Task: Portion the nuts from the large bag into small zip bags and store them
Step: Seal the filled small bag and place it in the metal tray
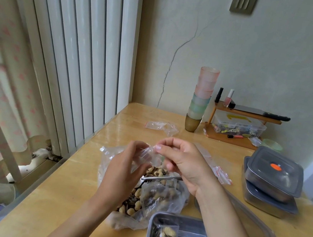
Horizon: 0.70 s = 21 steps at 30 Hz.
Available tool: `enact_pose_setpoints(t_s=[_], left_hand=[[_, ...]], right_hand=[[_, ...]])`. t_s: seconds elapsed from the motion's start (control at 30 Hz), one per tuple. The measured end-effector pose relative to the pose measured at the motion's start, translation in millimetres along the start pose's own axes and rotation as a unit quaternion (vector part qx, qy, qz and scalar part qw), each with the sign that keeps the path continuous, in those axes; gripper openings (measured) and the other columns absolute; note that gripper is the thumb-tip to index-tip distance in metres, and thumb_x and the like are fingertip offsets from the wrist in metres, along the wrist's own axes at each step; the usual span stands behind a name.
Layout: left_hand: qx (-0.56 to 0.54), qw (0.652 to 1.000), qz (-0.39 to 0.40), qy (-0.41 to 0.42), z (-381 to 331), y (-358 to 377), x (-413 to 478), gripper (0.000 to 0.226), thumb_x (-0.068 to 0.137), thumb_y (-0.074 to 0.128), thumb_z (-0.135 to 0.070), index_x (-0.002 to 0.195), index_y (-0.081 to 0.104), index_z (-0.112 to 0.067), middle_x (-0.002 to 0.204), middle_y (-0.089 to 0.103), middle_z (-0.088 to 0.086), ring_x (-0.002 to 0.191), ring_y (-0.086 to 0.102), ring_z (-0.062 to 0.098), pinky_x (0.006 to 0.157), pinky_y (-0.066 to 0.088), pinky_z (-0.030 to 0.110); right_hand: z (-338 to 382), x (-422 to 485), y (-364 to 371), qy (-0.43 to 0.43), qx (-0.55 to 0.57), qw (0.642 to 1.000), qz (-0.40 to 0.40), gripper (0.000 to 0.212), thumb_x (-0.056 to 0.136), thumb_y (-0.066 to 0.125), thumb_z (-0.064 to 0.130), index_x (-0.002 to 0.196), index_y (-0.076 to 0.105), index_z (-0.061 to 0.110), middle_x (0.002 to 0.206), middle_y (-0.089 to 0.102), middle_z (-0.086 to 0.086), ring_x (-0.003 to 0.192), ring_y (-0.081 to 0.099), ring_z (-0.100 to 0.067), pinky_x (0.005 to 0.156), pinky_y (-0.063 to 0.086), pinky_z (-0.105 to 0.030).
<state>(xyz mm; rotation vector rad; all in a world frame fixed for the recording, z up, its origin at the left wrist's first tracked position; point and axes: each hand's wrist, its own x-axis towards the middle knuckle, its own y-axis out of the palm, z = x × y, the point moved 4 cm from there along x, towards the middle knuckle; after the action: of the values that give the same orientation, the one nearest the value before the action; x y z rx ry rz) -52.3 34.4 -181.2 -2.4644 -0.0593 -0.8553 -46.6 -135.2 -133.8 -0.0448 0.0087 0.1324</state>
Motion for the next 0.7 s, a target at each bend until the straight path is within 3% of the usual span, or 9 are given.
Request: enact_pose_setpoints(t_s=[0.1,0.2,0.3,0.43,0.53,0.7], left_hand=[[-0.042,0.998,-0.010,-0.034,5,-3,0,0.038,0.089,0.079,-0.021,0.117,0.055,-0.027,0.090,0.067,-0.017,0.088,0.065,0.007,0.073,0.047,0.015],[-0.116,0.991,0.012,-0.067,6,-3,0,0.037,0.089,0.078,-0.024,0.118,0.056,-0.029,0.100,0.071,-0.016,0.097,0.069,0.012,0.080,0.055,0.028],[-0.117,0.990,0.048,-0.057,2,-2,0,0.033,0.091,0.075,-0.033,0.119,0.057,-0.028,0.104,0.071,-0.014,0.098,0.068,0.013,0.080,0.056,0.032],[-0.105,0.991,0.077,-0.037,-1,-4,2,0.024,0.095,0.071,-0.028,0.116,0.060,-0.027,0.102,0.069,-0.016,0.093,0.065,0.010,0.075,0.050,0.024],[-0.116,0.987,0.108,-0.040,0,-7,3,0.029,0.093,0.074,-0.034,0.118,0.060,-0.027,0.103,0.068,-0.019,0.093,0.064,0.006,0.074,0.047,0.018],[-0.130,0.966,0.215,-0.065,8,-13,3,0.043,0.087,0.083,-0.031,0.122,0.059,-0.029,0.103,0.069,-0.009,0.092,0.066,0.011,0.080,0.054,0.032]], right_hand=[[5,-2,-3,-0.023,-0.084,0.996,0.007,0.023,0.100,0.067,0.030,0.107,0.072,0.009,0.100,0.078,-0.004,0.052,0.047,-0.009,0.057,0.045,-0.019],[6,-7,0,-0.036,-0.241,0.967,0.074,0.021,0.096,0.069,0.045,0.101,0.076,0.025,0.089,0.075,0.014,0.056,0.054,-0.010,0.064,0.047,-0.023],[9,-8,3,-0.092,-0.279,0.951,0.100,0.008,0.094,0.075,0.033,0.102,0.077,0.034,0.095,0.073,0.017,0.058,0.054,-0.013,0.061,0.050,-0.028],[13,-11,4,-0.122,-0.308,0.937,0.113,0.020,0.095,0.074,0.033,0.114,0.074,0.039,0.072,0.064,0.030,0.059,0.047,-0.022,0.060,0.044,-0.032],[12,-11,1,-0.123,-0.325,0.929,0.130,0.035,0.090,0.079,0.035,0.122,0.070,0.048,0.090,0.068,0.020,0.057,0.045,-0.016,0.059,0.041,-0.032],[14,-13,-6,-0.102,-0.310,0.933,0.154,0.044,0.088,0.083,0.027,0.124,0.069,0.048,0.101,0.071,0.002,0.057,0.046,-0.011,0.058,0.041,-0.025]])
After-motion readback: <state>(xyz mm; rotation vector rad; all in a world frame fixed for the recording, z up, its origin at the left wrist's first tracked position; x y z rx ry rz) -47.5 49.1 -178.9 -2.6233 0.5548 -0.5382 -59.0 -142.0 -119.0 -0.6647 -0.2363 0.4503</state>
